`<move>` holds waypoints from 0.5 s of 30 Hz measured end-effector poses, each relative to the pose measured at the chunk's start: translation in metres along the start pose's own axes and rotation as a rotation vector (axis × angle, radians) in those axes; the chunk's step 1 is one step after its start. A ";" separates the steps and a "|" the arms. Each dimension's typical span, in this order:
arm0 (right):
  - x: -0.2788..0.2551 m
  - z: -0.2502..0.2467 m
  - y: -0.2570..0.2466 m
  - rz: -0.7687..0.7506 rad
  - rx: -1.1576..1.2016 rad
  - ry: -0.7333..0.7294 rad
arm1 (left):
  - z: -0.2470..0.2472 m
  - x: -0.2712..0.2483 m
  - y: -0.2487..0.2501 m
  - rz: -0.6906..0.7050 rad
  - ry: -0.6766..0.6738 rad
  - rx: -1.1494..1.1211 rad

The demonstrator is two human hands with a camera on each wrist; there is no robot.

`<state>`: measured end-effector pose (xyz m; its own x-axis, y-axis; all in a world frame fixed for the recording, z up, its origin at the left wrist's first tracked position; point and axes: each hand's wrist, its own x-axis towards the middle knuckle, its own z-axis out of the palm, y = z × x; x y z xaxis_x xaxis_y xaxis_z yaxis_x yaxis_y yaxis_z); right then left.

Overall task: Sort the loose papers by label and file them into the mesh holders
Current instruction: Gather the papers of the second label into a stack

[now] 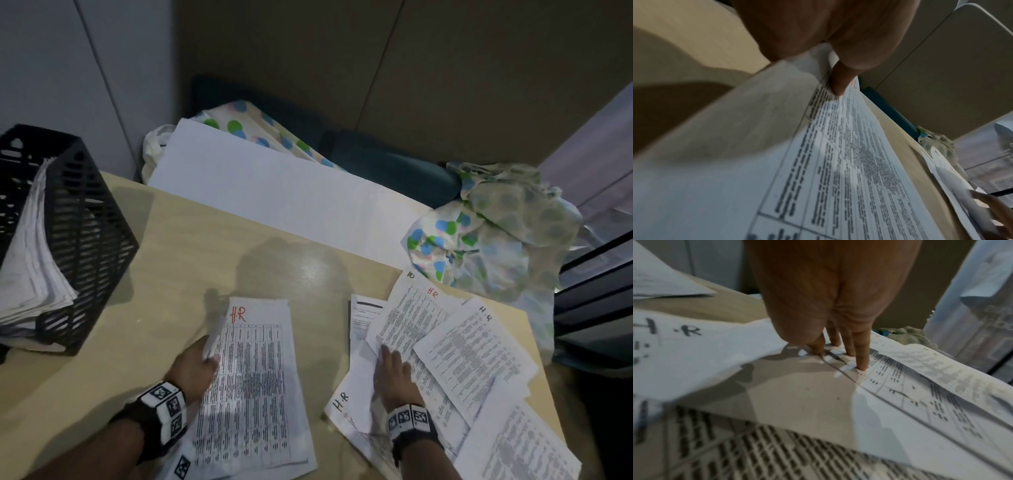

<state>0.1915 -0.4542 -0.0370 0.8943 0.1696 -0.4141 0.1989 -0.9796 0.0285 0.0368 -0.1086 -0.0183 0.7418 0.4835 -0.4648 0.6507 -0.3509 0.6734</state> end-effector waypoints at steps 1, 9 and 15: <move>-0.004 -0.007 -0.004 0.005 -0.013 -0.025 | 0.000 0.000 -0.001 -0.003 -0.002 -0.002; -0.007 -0.056 -0.036 -0.133 -0.088 0.064 | -0.002 0.005 -0.006 -0.044 -0.004 -0.046; -0.057 -0.052 -0.143 -0.712 0.008 -0.008 | 0.002 0.013 -0.015 -0.063 0.006 -0.108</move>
<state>0.1329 -0.3181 0.0301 0.5452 0.7676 -0.3369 0.7307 -0.6321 -0.2577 0.0366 -0.0990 -0.0355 0.6988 0.5067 -0.5050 0.6744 -0.2312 0.7012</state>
